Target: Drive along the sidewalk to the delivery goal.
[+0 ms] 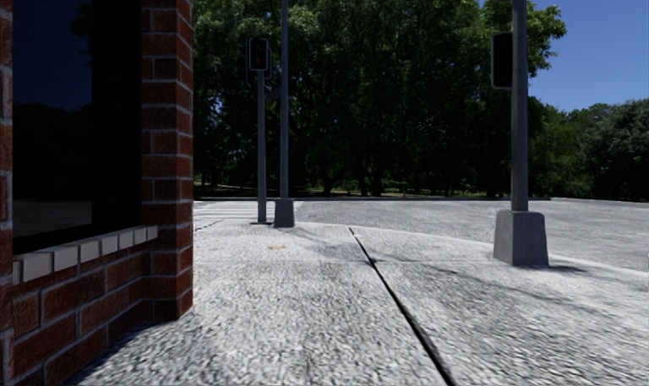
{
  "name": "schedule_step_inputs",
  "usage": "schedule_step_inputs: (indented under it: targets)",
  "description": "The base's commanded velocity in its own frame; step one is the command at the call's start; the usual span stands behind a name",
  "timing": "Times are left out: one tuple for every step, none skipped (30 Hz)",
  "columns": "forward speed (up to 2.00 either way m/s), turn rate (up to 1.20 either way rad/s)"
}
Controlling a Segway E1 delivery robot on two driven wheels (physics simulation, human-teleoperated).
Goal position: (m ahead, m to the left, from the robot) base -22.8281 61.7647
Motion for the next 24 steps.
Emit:
schedule_step_inputs:
  targets:
    - [2.00, 0.00]
    - [2.00, 0.00]
    - [2.00, 0.00]
    - [2.00, 0.00]
    - [2.00, 0.00]
    - [2.00, 0.00]
    - [2.00, 0.00]
    - [2.00, 0.00]
    - [2.00, 0.00]
    - [2.00, 0.00]
    - [2.00, 0.00]
    - [2.00, 0.00]
    - [2.00, 0.04]
    - [2.00, 0.06]
    - [2.00, 0.06]
    - [2.00, 0.12]
    - [2.00, 0.21]
    - [2.00, 0.31]
    - [2.00, 0.38]
    - [1.97, 0.45]
    - [1.54, 0.48]
    - [1.24, 0.48]
    - [1.16, 0.49]
    - [1.14, 0.49]
